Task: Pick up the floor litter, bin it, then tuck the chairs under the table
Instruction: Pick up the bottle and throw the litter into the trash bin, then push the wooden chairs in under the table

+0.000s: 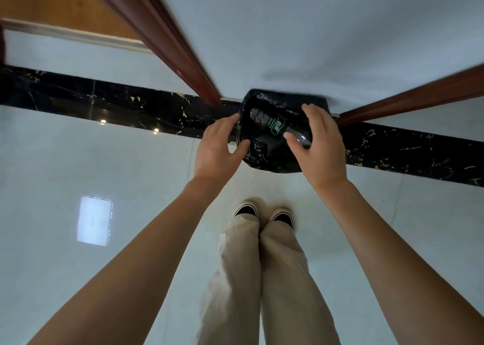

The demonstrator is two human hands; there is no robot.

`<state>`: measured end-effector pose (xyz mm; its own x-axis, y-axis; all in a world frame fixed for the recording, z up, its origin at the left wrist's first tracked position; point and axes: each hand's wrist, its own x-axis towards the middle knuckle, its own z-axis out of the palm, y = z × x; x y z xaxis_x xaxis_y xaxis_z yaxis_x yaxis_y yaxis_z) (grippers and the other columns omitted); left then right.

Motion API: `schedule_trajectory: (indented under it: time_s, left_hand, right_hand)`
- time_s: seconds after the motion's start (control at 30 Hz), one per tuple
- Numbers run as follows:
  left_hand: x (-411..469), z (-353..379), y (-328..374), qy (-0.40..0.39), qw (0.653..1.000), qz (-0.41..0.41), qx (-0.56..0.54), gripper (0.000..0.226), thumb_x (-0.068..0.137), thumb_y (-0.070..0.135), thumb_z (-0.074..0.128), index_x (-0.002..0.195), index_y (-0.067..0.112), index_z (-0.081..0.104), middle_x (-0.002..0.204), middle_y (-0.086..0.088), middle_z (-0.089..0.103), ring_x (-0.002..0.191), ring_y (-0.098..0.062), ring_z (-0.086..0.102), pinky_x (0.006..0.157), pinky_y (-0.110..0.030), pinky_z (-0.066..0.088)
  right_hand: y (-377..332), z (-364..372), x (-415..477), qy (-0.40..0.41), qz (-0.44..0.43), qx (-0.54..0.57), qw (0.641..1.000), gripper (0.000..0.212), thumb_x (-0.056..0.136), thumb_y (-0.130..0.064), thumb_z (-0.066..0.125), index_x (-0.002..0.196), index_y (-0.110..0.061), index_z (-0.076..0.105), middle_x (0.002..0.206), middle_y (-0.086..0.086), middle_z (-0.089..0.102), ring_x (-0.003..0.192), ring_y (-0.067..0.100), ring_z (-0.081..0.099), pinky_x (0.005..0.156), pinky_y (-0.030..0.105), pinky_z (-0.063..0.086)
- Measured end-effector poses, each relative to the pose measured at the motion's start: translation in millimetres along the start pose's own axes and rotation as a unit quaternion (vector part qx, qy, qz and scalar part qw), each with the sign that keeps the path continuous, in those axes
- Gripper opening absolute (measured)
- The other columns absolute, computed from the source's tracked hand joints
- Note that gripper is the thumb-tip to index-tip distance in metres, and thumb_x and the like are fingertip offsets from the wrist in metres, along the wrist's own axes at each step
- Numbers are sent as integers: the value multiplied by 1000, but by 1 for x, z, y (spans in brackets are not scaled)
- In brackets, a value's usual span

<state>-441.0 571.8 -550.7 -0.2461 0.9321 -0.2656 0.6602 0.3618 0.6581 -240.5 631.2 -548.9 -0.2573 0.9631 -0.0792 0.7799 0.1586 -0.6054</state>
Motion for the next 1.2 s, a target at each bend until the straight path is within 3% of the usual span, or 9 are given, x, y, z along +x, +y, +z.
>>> schedule_trajectory:
  time_s: [0.17,0.33,0.57,0.83,1.03,1.2]
  left_hand:
    - [-32,-105,103,-13,991,118,68,52,91,30,64,138,14,50,134,-2,55,126,-19,46,107,-33,38]
    - [-79,-215,217,14,978,187,87,51,92,29,62,138,10,49,134,-5,56,125,-22,47,107,-35,38]
    - [-149,-309,327,63,952,265,138,51,98,38,46,143,13,44,143,-6,50,136,-28,40,113,-43,30]
    - [-224,-317,367,2,933,323,155,50,102,42,30,144,18,43,145,-3,48,139,-25,36,116,-41,24]
    - [-222,-313,382,-67,909,384,148,50,101,41,30,144,19,43,145,-2,48,139,-23,36,117,-34,19]
    - [-205,-330,416,-104,869,465,132,52,101,42,26,144,19,45,144,0,49,138,-21,38,117,-33,21]
  right_hand:
    - [-73,-130,-26,17,-27,-8,999,53,95,-32,61,136,0,49,135,20,54,129,33,48,106,49,43]
    - [-150,-266,-61,44,-36,-18,998,48,96,-28,62,134,-1,51,135,17,54,129,30,48,107,46,42]
    - [-222,-388,-111,78,-59,-54,994,52,99,-40,52,136,-5,50,138,16,53,130,34,47,107,51,39]
    - [-254,-437,-181,85,-36,-82,992,57,102,-48,32,138,-8,52,139,13,54,133,31,45,112,45,34]
    - [-257,-452,-210,127,59,-99,985,71,101,-58,13,139,-11,51,140,10,55,134,30,45,112,49,34]
    - [-278,-466,-242,195,146,-82,966,68,101,-58,17,141,-13,49,143,7,53,136,27,42,112,50,34]
